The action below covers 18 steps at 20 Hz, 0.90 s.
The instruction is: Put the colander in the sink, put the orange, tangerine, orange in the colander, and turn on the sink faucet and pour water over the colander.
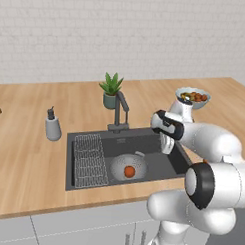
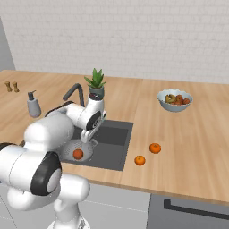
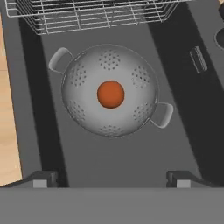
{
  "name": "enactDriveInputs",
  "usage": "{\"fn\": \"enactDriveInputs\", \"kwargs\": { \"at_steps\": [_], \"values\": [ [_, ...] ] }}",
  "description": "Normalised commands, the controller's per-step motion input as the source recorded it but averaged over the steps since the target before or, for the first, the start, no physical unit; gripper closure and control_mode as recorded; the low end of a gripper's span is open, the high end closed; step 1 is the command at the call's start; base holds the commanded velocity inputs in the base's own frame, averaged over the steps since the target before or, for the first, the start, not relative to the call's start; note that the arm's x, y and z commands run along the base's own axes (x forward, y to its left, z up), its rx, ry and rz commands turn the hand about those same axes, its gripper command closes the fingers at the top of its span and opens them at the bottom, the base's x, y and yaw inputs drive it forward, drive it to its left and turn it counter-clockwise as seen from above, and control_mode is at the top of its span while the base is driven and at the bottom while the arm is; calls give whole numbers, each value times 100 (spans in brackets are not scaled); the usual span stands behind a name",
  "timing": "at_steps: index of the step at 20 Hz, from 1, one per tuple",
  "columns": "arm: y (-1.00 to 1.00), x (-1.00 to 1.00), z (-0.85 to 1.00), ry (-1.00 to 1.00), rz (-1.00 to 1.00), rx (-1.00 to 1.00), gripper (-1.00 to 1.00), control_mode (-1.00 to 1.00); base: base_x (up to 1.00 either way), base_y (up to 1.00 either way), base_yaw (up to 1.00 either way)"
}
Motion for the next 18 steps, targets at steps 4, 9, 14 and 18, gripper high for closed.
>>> {"fn": "enactDriveInputs", "kwargs": {
  "at_steps": [4, 9, 14, 18],
  "values": [
    [-70, -11, 43, 0, 49, -17, -100, -100, 0, 0, 0],
    [-55, -21, 27, 0, 63, -20, -100, -100, 0, 0, 0],
    [-46, -56, 13, -13, 62, -5, -100, -100, 0, 0, 0],
    [-40, -65, 1, -14, 51, -2, -100, -100, 0, 0, 0]
  ]
}}
